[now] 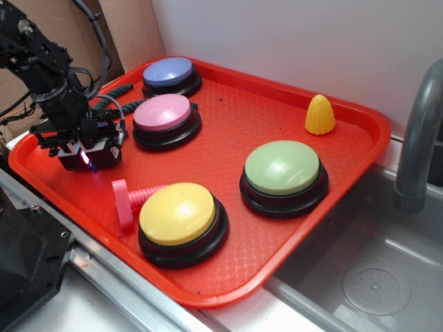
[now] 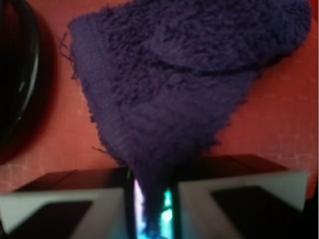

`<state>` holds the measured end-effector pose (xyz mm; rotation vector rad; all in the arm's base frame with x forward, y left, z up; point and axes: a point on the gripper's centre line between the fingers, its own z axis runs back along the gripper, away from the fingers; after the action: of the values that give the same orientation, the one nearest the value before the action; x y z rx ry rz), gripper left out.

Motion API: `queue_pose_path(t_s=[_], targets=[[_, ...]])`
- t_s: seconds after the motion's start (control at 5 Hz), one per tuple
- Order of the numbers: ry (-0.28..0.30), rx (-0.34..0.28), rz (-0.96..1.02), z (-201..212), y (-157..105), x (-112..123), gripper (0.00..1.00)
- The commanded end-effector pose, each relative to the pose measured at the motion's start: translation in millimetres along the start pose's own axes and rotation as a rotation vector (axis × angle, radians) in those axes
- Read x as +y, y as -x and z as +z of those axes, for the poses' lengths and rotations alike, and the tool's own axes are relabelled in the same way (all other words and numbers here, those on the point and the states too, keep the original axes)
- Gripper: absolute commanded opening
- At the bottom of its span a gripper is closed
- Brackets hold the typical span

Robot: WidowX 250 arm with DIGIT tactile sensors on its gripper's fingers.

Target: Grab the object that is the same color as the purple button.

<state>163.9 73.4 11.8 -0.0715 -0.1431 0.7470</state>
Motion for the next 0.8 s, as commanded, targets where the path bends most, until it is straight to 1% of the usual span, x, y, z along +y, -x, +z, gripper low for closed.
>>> queue_pose_path(t_s=[0.0,0.2,0.4,0.6], targets=[[-0.008,-0.093,-0.072,73.8,-21.2,-20.7,0.0],[-0.085,-0.015,-0.14,119.0,-23.5,-41.7,0.0],[-0.058,0.021,-0.244,152.3,-20.1,-60.3,0.0],[-0.05,0.036,-0.336,175.7,-12.4,-72.4,0.0]])
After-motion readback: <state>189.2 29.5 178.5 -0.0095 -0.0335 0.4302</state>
